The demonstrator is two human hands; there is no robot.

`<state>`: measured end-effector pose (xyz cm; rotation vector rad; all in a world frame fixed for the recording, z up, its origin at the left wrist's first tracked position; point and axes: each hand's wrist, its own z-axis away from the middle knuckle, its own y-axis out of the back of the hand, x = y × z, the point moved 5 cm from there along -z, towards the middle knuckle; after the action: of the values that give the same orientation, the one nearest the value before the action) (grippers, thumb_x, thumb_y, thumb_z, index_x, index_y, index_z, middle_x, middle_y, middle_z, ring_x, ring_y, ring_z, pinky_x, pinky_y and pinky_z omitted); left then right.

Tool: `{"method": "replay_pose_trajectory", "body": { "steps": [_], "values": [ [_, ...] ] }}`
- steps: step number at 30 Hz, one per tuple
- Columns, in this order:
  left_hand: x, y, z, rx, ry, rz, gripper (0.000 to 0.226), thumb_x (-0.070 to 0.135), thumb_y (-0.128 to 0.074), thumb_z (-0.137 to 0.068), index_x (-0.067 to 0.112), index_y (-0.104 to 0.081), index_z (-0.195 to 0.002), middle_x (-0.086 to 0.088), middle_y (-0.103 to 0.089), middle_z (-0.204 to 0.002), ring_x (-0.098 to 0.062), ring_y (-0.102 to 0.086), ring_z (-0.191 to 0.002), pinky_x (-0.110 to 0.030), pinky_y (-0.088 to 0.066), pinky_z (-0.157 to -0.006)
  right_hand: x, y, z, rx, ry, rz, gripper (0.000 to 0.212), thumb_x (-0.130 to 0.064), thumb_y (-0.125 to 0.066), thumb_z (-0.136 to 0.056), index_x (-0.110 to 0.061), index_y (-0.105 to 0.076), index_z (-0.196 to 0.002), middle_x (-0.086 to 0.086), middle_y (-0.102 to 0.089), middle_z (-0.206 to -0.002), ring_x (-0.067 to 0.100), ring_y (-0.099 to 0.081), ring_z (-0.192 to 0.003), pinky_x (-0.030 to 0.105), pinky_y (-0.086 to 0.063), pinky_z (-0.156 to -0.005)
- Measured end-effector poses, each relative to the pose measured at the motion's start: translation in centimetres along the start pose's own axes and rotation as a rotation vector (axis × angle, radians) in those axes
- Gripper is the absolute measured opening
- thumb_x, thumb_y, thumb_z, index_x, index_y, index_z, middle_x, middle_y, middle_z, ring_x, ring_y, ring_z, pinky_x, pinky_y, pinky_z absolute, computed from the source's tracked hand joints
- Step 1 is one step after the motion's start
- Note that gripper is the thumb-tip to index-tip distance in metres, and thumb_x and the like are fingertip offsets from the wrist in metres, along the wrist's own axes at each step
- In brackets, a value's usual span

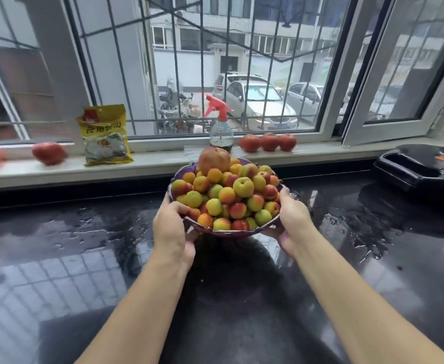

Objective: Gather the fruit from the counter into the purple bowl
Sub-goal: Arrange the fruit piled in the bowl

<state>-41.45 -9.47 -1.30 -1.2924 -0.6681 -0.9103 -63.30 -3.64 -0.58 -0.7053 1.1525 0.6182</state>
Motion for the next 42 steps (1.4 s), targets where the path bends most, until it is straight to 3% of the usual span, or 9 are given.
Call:
{"method": "replay_pose_trajectory", "body": {
  "steps": [8,13,17,20,23,28,34,38,42],
  "values": [
    [4.6,14.3,9.1,0.126,0.020,-0.018,0.045,-0.003,-0.041,-0.084,0.016,-0.067,-0.116,-0.012,-0.072,-0.102,-0.028,-0.069,-0.086,-0.039,-0.061,-0.064,7.0,-6.8,12.1,-0.150,-0.118,0.042,0.045,-0.049,-0.032,-0.108,-0.017,-0.065,-0.109,0.009,-0.076,-0.092,0.024,-0.073,-0.080,0.036,-0.058,-0.053],
    [5.7,19.3,11.7,0.154,-0.019,-0.057,0.052,-0.001,-0.042,-0.087,0.014,-0.061,-0.133,-0.017,-0.072,-0.116,-0.031,-0.070,-0.097,-0.043,-0.062,-0.073,9.6,-9.7,15.2,-0.227,-0.114,0.172,0.047,-0.054,-0.030,-0.106,-0.023,-0.064,-0.112,0.005,-0.077,-0.103,0.024,-0.072,-0.094,0.042,-0.061,-0.073],
    [6.5,20.4,12.4,0.145,-0.058,-0.374,0.043,0.019,-0.043,-0.105,0.023,-0.050,-0.147,-0.010,-0.059,-0.148,-0.027,-0.060,-0.129,-0.044,-0.055,-0.099,6.1,-9.8,15.8,-0.032,0.491,0.722,0.056,-0.051,-0.035,-0.103,-0.019,-0.044,-0.148,0.006,-0.046,-0.153,0.025,-0.040,-0.141,0.046,-0.031,-0.118],
    [9.0,20.9,12.6,0.241,-0.397,-0.982,0.058,0.026,-0.049,-0.107,0.021,-0.033,-0.162,-0.004,-0.029,-0.168,-0.021,-0.023,-0.156,-0.038,-0.022,-0.124,5.0,-13.0,18.5,-0.291,0.860,1.017,0.058,-0.049,-0.044,-0.102,-0.024,-0.037,-0.154,0.002,-0.029,-0.163,0.021,-0.016,-0.152,0.042,-0.013,-0.125],
    [10.3,19.5,11.3,0.114,-0.628,-1.222,0.046,0.038,-0.053,-0.102,0.017,-0.061,-0.142,-0.006,-0.053,-0.150,-0.025,-0.036,-0.145,-0.040,-0.027,-0.121,5.6,-15.3,17.8,-0.460,0.906,1.274,0.068,-0.061,-0.040,-0.098,-0.031,-0.027,-0.158,-0.001,-0.021,-0.166,0.022,-0.011,-0.153,0.041,-0.008,-0.125],
    [10.6,16.5,7.4,-0.004,-0.446,-1.557,0.053,0.055,-0.049,-0.100,0.020,-0.059,-0.138,-0.006,-0.062,-0.137,-0.031,-0.051,-0.132,-0.046,-0.040,-0.112,3.1,-16.9,15.2,-0.447,0.825,1.105,0.047,-0.051,-0.036,-0.103,-0.024,-0.061,-0.132,-0.001,-0.060,-0.133,0.020,-0.049,-0.127,0.040,-0.036,-0.109],
    [11.9,18.3,6.3,0.087,-0.481,-1.266,0.027,0.032,-0.039,-0.110,0.022,-0.063,-0.103,-0.001,-0.067,-0.107,-0.027,-0.061,-0.106,-0.040,-0.048,-0.088,0.8,-17.2,9.4,-0.242,0.539,0.797,0.050,-0.046,-0.039,-0.105,-0.019,-0.073,-0.079,-0.004,-0.076,-0.081,0.022,-0.069,-0.094,0.039,-0.049,-0.091],
    [12.0,17.6,6.7,0.104,-0.503,-1.162,0.034,0.037,-0.039,-0.111,0.021,-0.063,-0.128,-0.004,-0.064,-0.129,-0.026,-0.055,-0.127,-0.033,-0.040,-0.100,2.0,-16.6,10.0,-0.408,0.433,0.709,0.062,-0.068,-0.031,-0.092,-0.026,-0.075,-0.104,-0.008,-0.076,-0.107,0.017,-0.066,-0.110,0.045,-0.046,-0.104],
    [10.7,14.4,8.6,-0.016,-0.518,-1.437,0.073,0.061,-0.037,-0.103,0.026,-0.021,-0.165,-0.005,-0.021,-0.170,-0.023,-0.017,-0.157,-0.045,-0.015,-0.129,3.2,-15.3,13.3,-0.565,0.626,0.881,0.043,-0.053,-0.052,-0.095,-0.038,-0.058,-0.135,-0.016,-0.062,-0.125,0.005,-0.055,-0.117,0.029,-0.041,-0.101]
  ]
}}
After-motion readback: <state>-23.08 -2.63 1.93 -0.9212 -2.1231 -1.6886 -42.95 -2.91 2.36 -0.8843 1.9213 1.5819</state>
